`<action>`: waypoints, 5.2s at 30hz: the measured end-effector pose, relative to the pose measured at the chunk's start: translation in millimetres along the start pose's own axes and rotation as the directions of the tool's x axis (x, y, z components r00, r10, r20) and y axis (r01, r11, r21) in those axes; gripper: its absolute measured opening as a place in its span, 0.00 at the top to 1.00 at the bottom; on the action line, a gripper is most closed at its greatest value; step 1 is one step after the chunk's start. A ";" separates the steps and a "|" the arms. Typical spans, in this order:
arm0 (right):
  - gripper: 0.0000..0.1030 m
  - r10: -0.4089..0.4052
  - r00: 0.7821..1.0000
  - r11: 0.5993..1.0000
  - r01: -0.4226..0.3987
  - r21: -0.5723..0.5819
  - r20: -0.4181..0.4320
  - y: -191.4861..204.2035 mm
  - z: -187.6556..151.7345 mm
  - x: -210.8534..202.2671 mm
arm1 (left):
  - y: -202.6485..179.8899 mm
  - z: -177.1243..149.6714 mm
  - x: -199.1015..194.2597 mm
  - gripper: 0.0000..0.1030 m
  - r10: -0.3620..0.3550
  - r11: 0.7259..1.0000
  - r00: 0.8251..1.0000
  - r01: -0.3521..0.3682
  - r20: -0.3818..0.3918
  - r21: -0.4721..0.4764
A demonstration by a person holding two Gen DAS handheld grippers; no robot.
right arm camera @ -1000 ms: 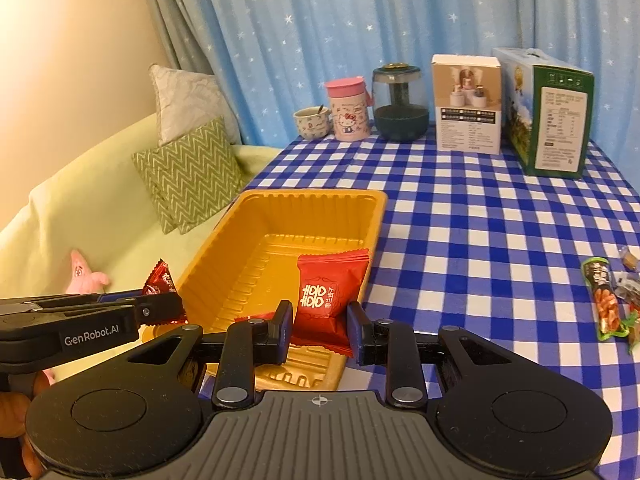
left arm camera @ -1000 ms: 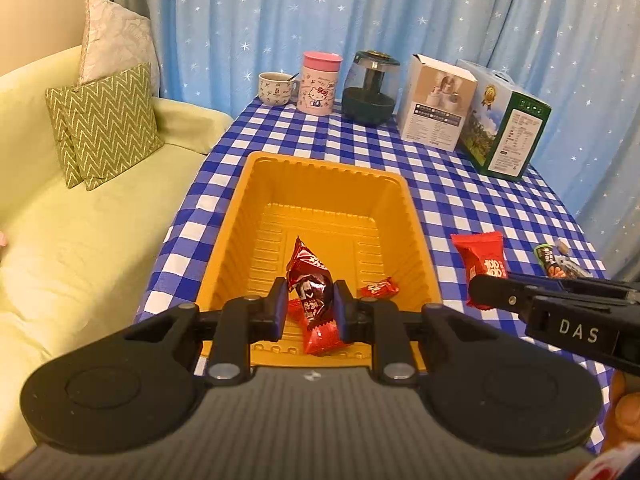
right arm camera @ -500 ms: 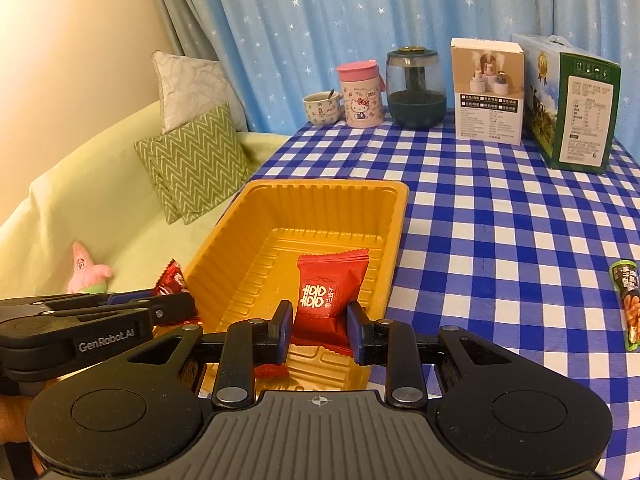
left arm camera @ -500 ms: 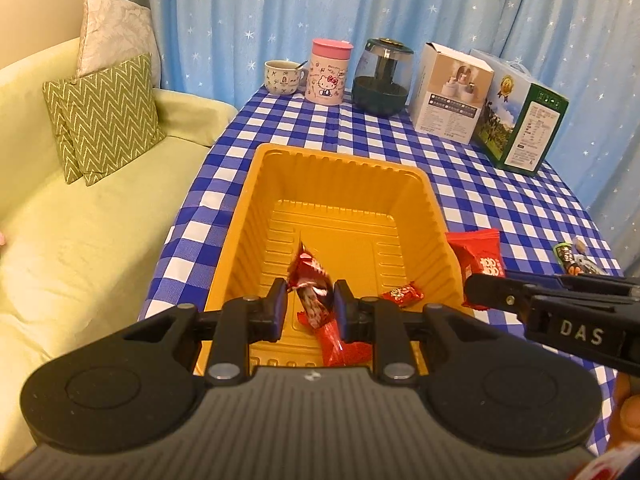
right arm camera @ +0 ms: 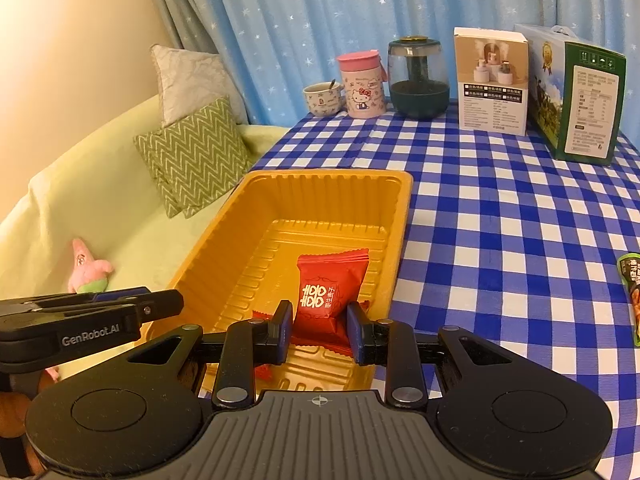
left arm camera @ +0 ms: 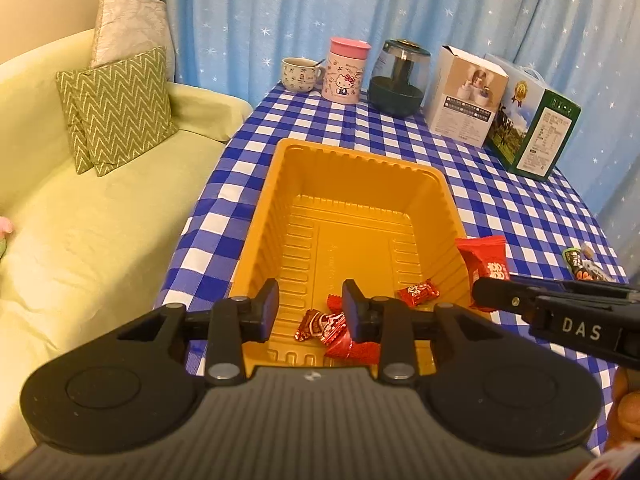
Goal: Organize snacks
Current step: 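Carry both packets over the orange tray and open both tools to drop them, then move both open tools back toward the remaining snacks, then grasp the yellow candy with the right tool while the left grasps the green tube snack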
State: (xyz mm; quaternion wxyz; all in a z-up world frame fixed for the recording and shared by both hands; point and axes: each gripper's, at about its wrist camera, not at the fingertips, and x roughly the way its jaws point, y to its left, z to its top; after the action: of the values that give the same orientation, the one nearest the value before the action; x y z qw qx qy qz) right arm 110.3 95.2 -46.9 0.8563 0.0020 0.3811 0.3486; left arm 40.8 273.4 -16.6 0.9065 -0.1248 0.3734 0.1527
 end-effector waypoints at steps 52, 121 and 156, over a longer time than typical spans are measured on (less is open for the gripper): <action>0.31 -0.305 0.951 0.925 0.282 0.256 0.055 -124.6 -84.6 -181.7 | -164.8 -41.9 -73.3 0.10 -0.211 0.965 0.977 0.201 0.042 0.168; 0.65 -0.299 0.954 0.937 0.288 -0.199 -0.031 -367.3 -78.5 -94.1 | -344.0 -45.4 98.6 0.10 -0.303 0.895 0.945 0.327 -0.125 0.303; 0.79 -0.401 0.915 0.873 0.369 0.318 0.037 -344.0 -69.6 -119.1 | -399.0 -46.5 169.1 0.74 -0.323 0.879 0.935 0.354 -0.146 0.319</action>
State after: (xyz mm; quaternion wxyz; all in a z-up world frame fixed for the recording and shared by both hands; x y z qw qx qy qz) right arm 214.1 -254.7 -111.3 0.9162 0.0755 0.3786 0.1076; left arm 272.8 -79.3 -124.7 0.9094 -0.0365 0.4064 -0.0806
